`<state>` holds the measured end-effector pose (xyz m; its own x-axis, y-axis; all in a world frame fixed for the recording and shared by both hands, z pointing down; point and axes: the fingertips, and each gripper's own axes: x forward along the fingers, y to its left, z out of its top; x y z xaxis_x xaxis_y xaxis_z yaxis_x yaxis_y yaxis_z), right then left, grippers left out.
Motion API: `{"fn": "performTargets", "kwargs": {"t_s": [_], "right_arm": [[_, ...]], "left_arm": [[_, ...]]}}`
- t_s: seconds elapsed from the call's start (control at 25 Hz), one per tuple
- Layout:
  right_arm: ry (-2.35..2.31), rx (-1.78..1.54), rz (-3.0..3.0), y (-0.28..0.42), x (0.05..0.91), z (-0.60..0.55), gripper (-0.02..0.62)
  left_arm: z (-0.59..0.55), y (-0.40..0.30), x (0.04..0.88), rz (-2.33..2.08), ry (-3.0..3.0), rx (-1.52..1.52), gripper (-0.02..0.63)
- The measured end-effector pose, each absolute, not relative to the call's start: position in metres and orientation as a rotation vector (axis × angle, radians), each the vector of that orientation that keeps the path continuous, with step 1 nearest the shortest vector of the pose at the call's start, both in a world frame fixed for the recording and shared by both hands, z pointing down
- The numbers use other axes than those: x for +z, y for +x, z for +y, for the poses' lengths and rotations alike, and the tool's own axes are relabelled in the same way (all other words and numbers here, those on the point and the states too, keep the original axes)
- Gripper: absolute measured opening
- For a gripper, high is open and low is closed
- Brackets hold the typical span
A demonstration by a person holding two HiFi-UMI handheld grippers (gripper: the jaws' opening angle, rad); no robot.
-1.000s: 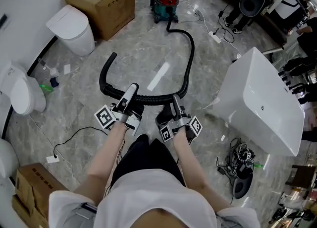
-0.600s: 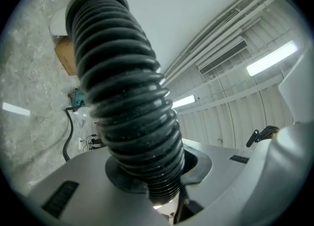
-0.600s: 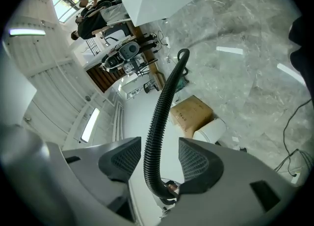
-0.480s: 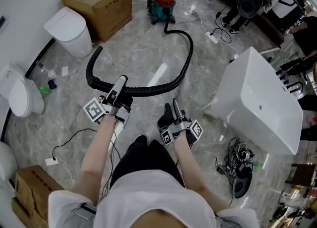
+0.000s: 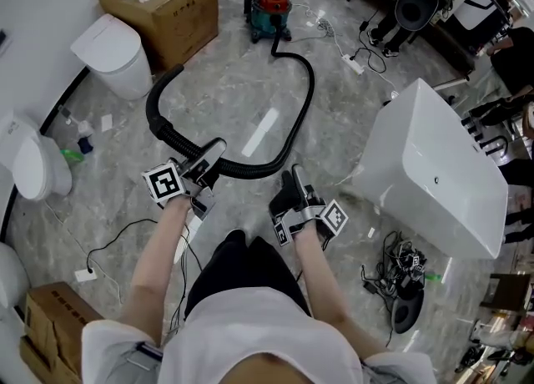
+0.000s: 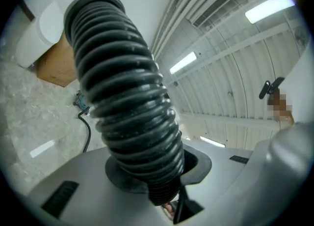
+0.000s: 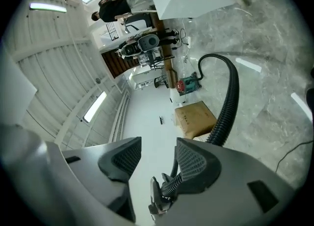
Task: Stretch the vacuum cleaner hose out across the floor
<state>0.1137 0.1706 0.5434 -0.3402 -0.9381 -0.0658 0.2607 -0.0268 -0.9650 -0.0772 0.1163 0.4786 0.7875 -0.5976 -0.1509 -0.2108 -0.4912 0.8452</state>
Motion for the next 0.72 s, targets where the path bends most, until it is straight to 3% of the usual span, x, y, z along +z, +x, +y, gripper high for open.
{"fn": "performTargets", "kwargs": {"t_s": [0.2, 0.72], "right_arm": [[-0.798, -1.558, 1.280, 0.111, 0.541, 0.170, 0.225], [-0.866, -1.494, 1.525, 0.107, 0.523, 0.174, 0.225]], "left_arm": [[0.120, -0.067, 0.497, -0.588, 2.195, -0.270, 0.123], [0.125, -0.046, 0.517, -0.530, 2.359, 0.079, 0.123]]}}
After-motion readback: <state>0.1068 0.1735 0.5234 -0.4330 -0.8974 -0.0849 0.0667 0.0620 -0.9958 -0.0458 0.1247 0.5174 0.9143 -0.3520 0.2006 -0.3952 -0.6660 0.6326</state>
